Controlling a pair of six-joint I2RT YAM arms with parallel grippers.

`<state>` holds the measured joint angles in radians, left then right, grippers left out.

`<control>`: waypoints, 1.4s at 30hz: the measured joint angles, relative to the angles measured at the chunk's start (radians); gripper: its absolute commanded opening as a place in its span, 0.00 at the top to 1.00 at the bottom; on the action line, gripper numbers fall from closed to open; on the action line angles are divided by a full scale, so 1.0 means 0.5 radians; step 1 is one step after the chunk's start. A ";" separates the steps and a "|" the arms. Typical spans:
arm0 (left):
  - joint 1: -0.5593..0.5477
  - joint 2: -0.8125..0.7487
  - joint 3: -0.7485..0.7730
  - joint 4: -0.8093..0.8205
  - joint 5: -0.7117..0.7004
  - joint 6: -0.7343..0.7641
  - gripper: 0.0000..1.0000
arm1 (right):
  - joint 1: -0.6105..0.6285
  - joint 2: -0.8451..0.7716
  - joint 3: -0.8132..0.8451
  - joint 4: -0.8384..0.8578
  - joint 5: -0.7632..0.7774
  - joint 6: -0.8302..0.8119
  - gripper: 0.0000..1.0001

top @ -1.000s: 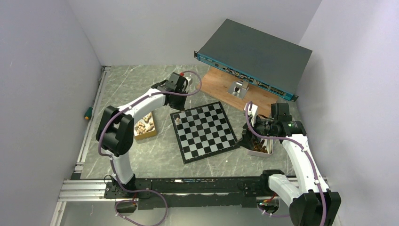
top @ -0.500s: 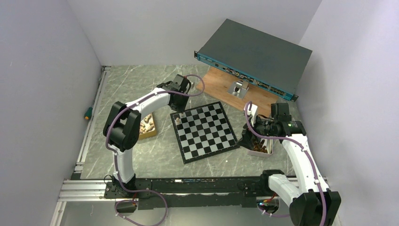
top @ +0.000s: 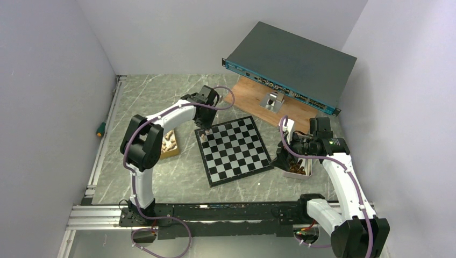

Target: Set up the chess pieces on the board

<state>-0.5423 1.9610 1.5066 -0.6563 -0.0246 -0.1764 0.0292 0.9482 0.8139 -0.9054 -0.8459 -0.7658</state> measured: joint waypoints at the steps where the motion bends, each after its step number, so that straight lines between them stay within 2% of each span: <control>1: 0.000 0.002 0.001 -0.002 0.000 0.000 0.98 | 0.000 0.000 0.000 0.000 0.000 0.000 0.00; 18: -0.001 0.031 0.024 -0.006 0.002 -0.001 0.92 | 0.000 0.000 0.000 0.001 0.000 0.000 0.00; 36: -0.001 0.038 0.030 -0.007 0.001 -0.001 0.59 | 0.000 0.000 0.000 0.001 0.001 0.000 0.00; 42: -0.001 0.024 0.037 0.004 0.002 -0.003 0.44 | 0.000 0.000 0.000 0.001 0.000 0.000 0.00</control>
<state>-0.5426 1.9732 1.5249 -0.6544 -0.0238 -0.1780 0.0292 0.9482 0.8139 -0.9051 -0.8459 -0.7658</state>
